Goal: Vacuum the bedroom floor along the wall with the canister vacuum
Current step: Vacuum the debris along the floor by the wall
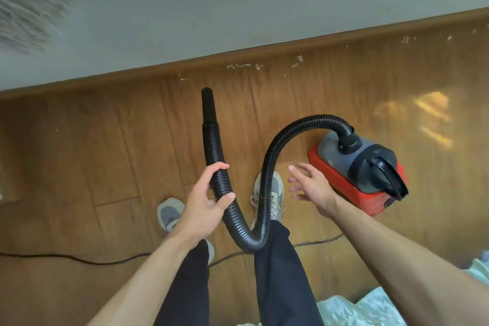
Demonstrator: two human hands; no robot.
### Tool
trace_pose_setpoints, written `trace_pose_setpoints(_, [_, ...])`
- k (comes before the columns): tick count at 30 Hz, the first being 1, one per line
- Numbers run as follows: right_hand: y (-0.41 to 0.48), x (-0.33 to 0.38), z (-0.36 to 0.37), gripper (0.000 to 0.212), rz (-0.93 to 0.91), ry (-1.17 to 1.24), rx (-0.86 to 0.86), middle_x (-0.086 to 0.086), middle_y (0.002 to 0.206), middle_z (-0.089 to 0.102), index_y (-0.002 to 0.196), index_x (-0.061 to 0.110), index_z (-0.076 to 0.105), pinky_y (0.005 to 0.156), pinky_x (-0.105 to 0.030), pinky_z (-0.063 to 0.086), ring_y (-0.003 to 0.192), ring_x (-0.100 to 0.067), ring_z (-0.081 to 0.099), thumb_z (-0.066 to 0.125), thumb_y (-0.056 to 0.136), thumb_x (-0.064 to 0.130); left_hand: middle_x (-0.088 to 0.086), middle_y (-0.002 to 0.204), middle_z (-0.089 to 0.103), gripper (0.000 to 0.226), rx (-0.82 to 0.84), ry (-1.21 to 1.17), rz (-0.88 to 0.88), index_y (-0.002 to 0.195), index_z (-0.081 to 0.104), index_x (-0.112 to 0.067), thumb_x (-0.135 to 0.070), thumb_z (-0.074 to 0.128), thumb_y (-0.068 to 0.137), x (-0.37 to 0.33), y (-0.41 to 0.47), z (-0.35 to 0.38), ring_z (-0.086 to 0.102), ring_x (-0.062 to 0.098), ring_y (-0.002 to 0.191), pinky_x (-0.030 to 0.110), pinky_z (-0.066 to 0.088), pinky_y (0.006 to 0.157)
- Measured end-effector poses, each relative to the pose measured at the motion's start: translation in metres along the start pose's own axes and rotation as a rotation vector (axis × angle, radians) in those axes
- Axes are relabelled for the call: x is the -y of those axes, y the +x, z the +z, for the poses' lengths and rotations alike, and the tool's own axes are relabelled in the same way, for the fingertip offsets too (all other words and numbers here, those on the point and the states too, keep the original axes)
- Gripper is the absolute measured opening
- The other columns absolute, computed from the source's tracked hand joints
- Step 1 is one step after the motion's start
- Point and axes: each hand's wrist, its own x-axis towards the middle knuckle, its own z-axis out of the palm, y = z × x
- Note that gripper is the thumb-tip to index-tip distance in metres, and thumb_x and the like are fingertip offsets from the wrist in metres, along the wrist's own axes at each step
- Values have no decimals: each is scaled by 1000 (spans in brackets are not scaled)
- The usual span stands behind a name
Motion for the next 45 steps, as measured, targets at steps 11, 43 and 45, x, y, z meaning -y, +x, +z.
trace_pose_setpoints(11, [-2,-52,-74,65,57,118,-88,-8,121,60,150,14,34,67,-24,54,96,-18,63,57,97,43,-10,101,56,55,86,318,58,124,50,-45,-4,66,92,-21,14,84,58,13,77,39,60,78])
trace_pose_setpoints(43, [60,-144,-183,89,224,155,-603,-7,151,31,153,9,27,110,-37,36,133,-27,45,75,84,41,-6,113,59,58,105,594,87,127,44,-53,-14,68,91,-6,48,298,58,20,111,48,48,103])
trace_pose_setpoints(45, [64,-148,-183,92,204,153,-604,-6,150,29,154,9,24,112,-36,35,133,-27,45,75,84,40,-5,110,60,58,109,595,88,127,44,-53,-14,68,91,-5,51,298,59,21,109,48,48,102])
